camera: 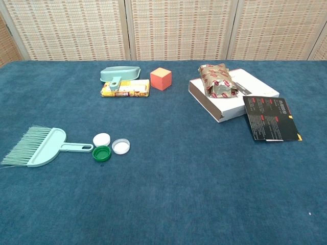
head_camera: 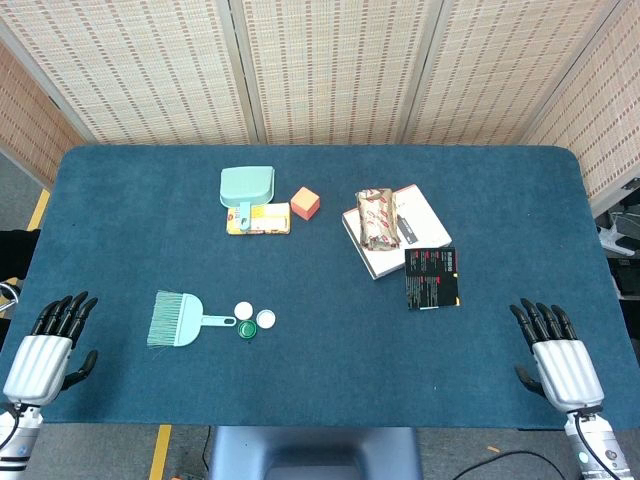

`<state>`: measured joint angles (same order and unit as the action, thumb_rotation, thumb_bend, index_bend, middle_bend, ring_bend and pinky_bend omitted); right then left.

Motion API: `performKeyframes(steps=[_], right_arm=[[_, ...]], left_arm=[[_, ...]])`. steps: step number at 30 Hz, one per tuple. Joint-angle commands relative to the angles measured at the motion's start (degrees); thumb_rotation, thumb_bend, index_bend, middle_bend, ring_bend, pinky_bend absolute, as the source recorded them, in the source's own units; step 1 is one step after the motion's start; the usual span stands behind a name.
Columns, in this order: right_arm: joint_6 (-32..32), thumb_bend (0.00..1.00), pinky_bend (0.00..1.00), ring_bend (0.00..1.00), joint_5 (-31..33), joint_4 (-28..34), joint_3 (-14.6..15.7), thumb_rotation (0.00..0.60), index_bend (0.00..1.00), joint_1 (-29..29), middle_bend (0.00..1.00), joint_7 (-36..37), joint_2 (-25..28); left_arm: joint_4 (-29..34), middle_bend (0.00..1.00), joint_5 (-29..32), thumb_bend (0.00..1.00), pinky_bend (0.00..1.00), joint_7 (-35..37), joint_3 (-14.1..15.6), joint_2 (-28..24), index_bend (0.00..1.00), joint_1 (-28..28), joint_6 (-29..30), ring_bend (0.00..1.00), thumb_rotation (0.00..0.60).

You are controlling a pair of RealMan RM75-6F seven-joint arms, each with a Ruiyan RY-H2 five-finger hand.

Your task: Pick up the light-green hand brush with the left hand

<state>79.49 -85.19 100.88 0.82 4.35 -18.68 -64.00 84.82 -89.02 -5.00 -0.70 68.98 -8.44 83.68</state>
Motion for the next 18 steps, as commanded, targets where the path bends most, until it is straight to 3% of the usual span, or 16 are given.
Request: performKeyframes(steps=[1, 6, 9, 15, 18], right_arm=[[0.03, 0.22, 0.00, 0.00, 0.04, 0.10, 0.03, 0.600, 0.00, -0.05, 0.00, 0.01, -0.07], [0.81, 0.22, 0.00, 0.00, -0.90, -0.51, 0.05, 0.600, 0.00, -0.17, 0.00, -0.15, -0.79], [1.90, 0.22, 0.00, 0.00, -2.43, -0.83, 0.43, 0.600, 0.00, -0.51, 0.00, -0.55, -1.30], [4.05, 0.22, 0.00, 0.00, -4.35, -1.56, 0.44, 0.600, 0.00, -1.17, 0.00, -0.93, -2.25], [4.11, 0.22, 0.00, 0.00, -3.44, -1.98, -0.19, 0.600, 0.00, -1.17, 0.00, -1.26, -2.68]], left_arm=[[-0.13, 0.00, -0.15, 0.39, 0.10, 0.20, 0.08, 0.06, 0.00, -0.16, -0.27, 0.00, 0.600], [-1.70, 0.00, -3.42, 0.39, 0.11, 1.35, 0.63, 1.50, 0.00, -1.55, -0.39, 0.00, 0.600], [-4.04, 0.02, -5.57, 0.39, 0.21, 2.04, 0.97, 3.80, 0.02, -2.85, -0.90, 0.03, 0.600], [-5.02, 0.08, -4.46, 0.39, 0.55, -3.50, 0.01, 8.53, 0.07, -6.41, -6.54, 0.37, 0.600], [-4.69, 0.11, -3.51, 0.39, 0.65, -6.82, -0.83, 10.96, 0.09, -8.19, -9.04, 0.49, 0.600]])
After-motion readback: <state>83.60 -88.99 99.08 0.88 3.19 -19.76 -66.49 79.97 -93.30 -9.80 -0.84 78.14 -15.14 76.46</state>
